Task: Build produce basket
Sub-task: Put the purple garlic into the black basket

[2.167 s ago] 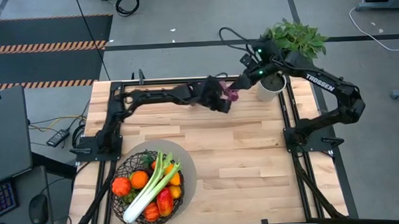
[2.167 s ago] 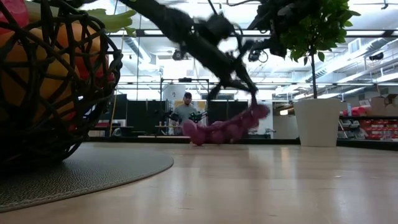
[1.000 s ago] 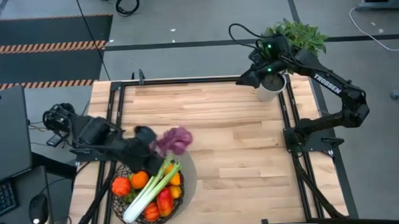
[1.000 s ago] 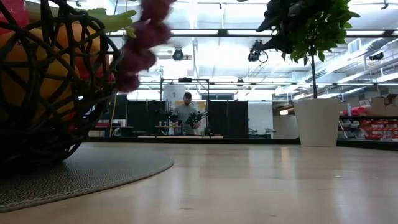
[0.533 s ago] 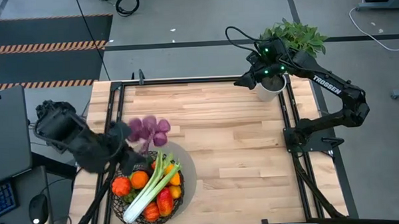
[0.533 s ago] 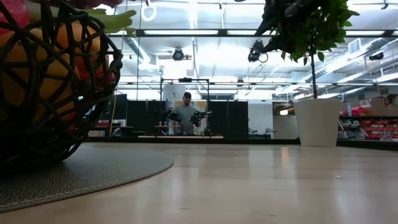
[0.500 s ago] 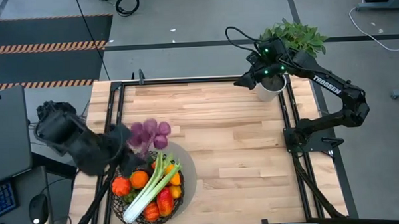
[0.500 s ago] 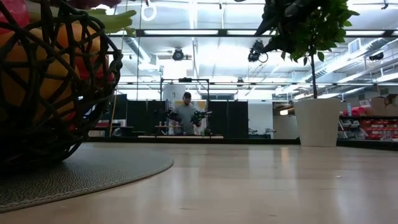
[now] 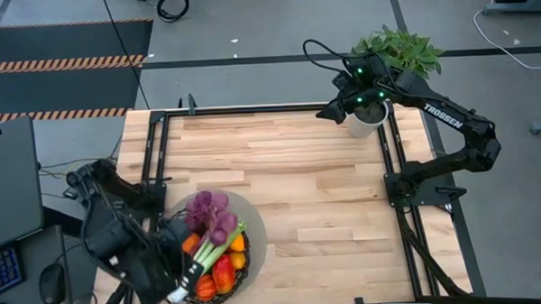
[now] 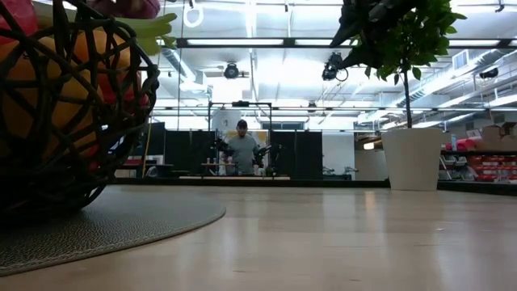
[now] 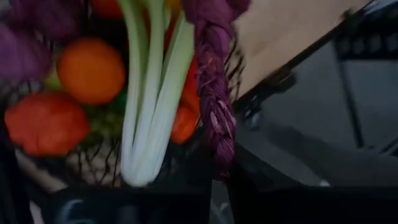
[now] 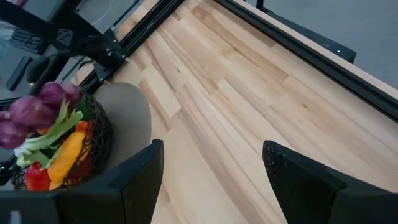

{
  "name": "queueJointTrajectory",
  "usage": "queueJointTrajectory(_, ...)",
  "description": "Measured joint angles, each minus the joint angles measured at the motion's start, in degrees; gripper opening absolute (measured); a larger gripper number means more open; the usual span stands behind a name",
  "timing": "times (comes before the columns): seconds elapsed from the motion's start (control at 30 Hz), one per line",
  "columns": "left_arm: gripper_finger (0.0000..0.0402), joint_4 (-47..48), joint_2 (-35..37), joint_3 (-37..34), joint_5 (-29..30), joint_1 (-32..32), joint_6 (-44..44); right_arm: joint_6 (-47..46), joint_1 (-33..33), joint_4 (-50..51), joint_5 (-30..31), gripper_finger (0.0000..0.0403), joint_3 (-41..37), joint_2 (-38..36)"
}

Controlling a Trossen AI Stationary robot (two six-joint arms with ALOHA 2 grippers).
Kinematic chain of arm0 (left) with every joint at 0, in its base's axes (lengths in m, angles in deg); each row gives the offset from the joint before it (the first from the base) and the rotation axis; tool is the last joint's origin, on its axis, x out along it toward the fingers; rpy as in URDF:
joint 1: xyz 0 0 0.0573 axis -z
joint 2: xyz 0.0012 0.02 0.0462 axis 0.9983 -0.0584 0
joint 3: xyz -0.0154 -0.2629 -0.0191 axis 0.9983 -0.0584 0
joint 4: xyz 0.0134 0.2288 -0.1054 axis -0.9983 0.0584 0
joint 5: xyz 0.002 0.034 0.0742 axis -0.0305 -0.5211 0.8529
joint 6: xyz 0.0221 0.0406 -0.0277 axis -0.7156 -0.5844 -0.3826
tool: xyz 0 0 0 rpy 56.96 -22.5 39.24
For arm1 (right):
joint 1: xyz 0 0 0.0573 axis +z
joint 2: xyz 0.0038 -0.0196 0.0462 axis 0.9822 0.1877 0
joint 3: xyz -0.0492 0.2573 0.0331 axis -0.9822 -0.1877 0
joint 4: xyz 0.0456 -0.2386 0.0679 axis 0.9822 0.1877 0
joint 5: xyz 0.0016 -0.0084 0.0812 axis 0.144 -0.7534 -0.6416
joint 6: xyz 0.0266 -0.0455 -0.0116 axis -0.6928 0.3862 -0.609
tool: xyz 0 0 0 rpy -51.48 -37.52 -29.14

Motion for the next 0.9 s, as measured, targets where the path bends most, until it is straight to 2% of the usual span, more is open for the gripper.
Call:
queueJointTrajectory(0.2,0.004,-3.1,-2.5,-0.2,-5.4,3.5,2.7,0.3,0.0,0.0,0.0,0.0276,0.0,0.0)
queueJointTrajectory(0.6,0.0052,-22.5,-3.0,-0.2,-5.6,8.7,2.5,-0.2,0.0,0.1,-0.4,0.0276,0.0,0.0)
queueJointTrajectory(0.73,0.0062,-20.4,-3.0,-0.2,-5.6,8.9,2.5,-0.2,0.0,0.1,-0.4,0.0276,0.0,0.0)
queueJointTrajectory(0.9,0.0071,-13.2,-3.0,-0.2,-5.5,8.9,2.1,-0.3,0.0,0.1,-1.4,0.0276,0.0,0.0)
